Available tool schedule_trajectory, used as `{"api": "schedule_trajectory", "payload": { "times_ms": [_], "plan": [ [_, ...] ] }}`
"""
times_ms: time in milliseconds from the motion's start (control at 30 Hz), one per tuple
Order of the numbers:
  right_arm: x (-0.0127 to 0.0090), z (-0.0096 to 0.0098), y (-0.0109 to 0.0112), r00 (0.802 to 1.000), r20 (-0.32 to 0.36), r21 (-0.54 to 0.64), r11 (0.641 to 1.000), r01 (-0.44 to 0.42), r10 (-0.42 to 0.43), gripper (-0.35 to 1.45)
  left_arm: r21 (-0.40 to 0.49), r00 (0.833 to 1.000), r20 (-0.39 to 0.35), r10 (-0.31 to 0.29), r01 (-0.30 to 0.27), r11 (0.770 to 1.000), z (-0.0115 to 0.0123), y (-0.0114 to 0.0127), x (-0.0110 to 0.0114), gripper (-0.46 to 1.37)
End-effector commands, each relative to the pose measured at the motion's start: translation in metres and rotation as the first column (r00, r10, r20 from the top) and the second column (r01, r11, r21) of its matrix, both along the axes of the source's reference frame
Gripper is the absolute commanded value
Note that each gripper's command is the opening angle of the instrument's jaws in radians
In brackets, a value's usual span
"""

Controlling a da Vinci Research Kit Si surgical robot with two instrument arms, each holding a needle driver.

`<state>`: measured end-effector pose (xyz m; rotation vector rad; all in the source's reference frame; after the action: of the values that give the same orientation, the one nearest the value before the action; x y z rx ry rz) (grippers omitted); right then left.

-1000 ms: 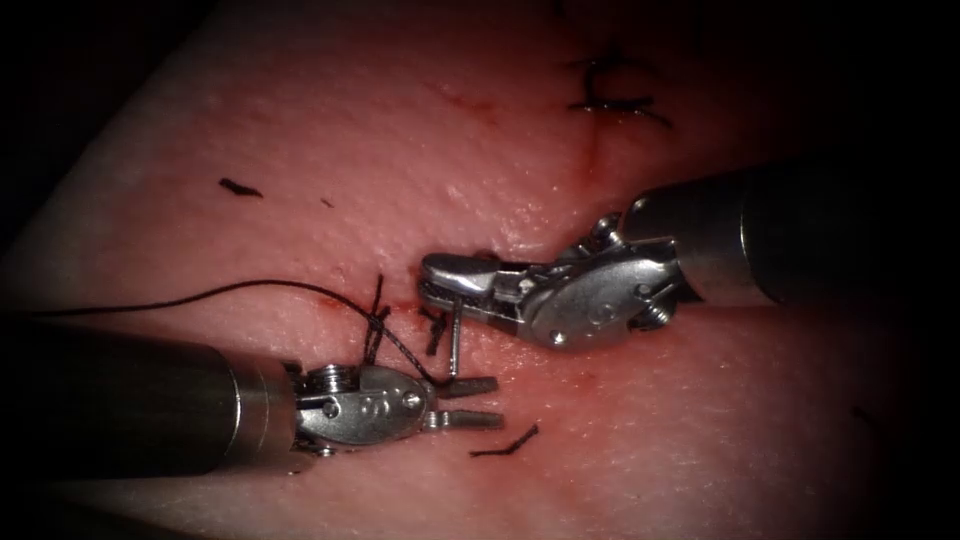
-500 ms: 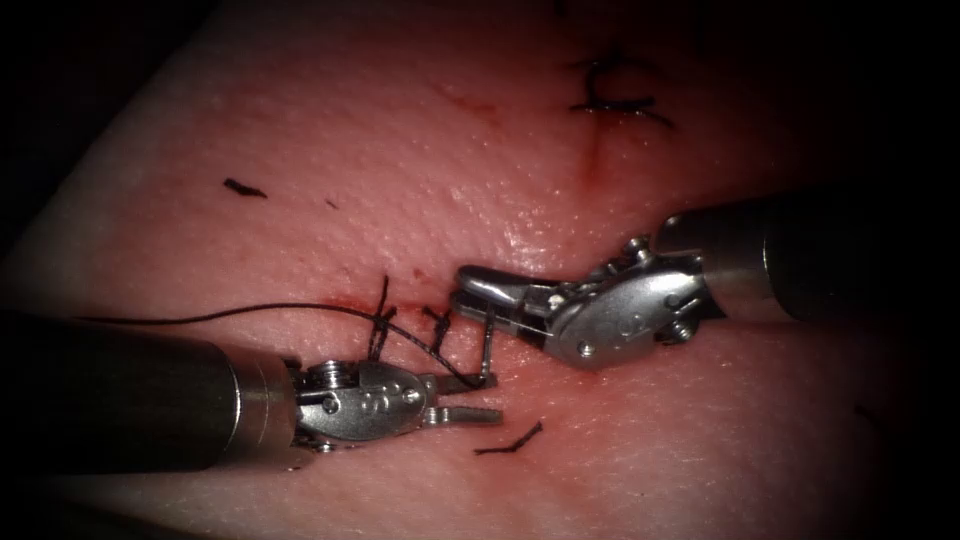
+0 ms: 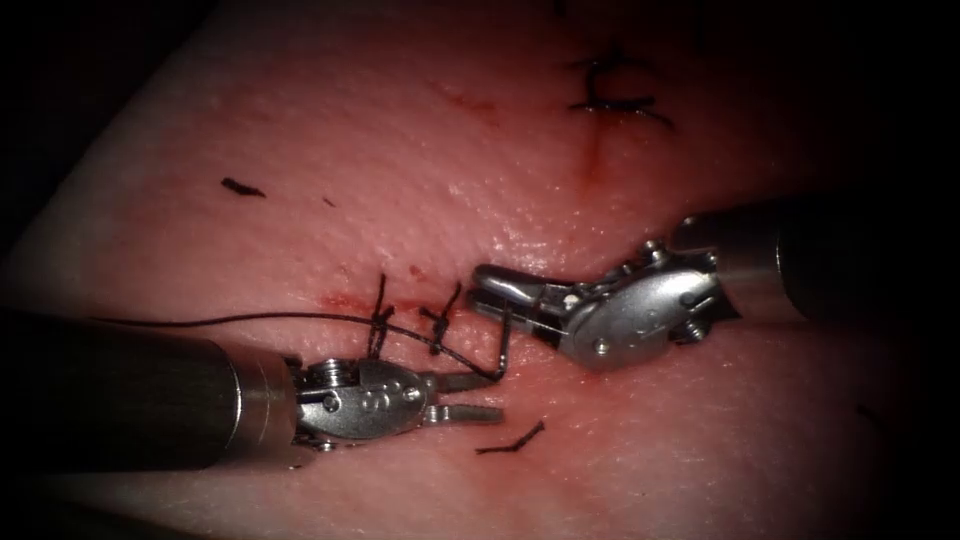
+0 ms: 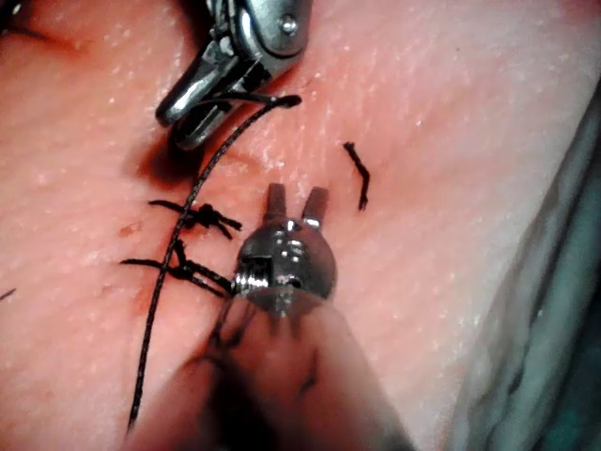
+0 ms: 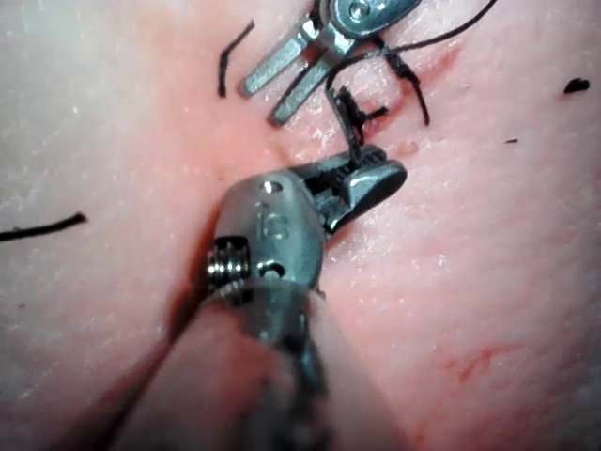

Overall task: Wound Closure
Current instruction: Use the right gripper to throw the needle through the skin above the incision

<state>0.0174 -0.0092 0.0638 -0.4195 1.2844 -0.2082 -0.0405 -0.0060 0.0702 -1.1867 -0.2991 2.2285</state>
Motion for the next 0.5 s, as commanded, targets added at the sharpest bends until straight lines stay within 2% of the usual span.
{"api": "schedule_trajectory", "payload": {
  "times_ms": [33,233,400,500],
  "plan": [
    [0.0001,-0.0003,0.0003,1.0,-0.005,-0.012,1.0,0.002,-0.002,-0.35,0.002,1.0,0.004,-0.014,0.014,1.0,-0.0001,0.0002,-0.0001,0.18],
    [0.0007,-0.0017,0.0028,1.0,-0.029,-0.02,1.0,0.005,-0.006,-0.35,-0.035,0.998,0.01,-0.065,0.065,0.997,-0.0011,0.0026,-0.0001,0.1],
    [0.0009,-0.0016,0.0031,0.999,-0.033,-0.019,1.0,0.004,-0.004,-0.35,-0.036,0.998,0.009,-0.065,0.065,0.997,-0.0006,0.0027,0.0,0.08],
    [0.001,-0.0014,0.0028,0.999,-0.035,-0.023,1.0,0.006,-0.007,-0.35,-0.039,0.998,0.005,-0.067,0.067,0.997,-0.0002,0.0027,0.0001,-0.05]
  ]
}}
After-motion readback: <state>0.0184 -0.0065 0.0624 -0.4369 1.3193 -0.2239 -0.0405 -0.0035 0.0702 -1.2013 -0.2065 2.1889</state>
